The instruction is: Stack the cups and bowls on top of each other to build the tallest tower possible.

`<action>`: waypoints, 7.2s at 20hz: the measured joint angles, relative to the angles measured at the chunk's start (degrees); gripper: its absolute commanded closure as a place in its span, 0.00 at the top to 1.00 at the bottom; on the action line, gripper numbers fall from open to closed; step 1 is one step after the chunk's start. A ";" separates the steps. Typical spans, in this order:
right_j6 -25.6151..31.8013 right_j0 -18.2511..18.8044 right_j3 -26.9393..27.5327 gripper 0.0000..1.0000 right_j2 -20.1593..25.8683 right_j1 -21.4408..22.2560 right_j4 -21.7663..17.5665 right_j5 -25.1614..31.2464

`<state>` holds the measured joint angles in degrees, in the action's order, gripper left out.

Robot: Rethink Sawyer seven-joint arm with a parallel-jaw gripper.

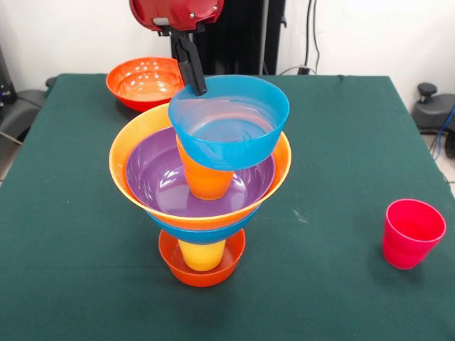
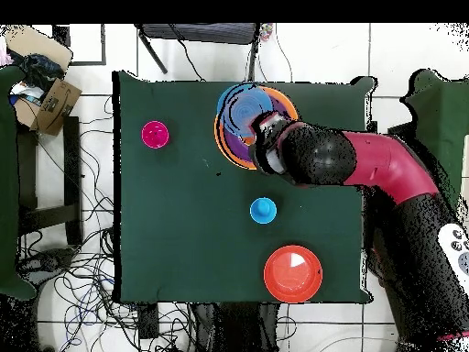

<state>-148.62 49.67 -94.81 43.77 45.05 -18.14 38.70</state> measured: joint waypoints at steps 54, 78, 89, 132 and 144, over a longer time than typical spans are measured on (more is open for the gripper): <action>0.09 0.71 -0.01 0.00 0.64 3.11 -1.91 8.88; 0.09 0.71 -0.01 0.00 0.61 3.10 -3.79 8.88; 0.09 1.10 -0.01 0.00 0.69 2.90 -3.62 8.43; 0.09 -2.29 1.42 0.00 0.26 2.83 -3.34 7.05; 0.09 -2.52 1.91 0.00 0.21 2.82 -3.34 7.06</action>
<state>-148.52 47.14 -92.90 43.99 47.87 -21.48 45.77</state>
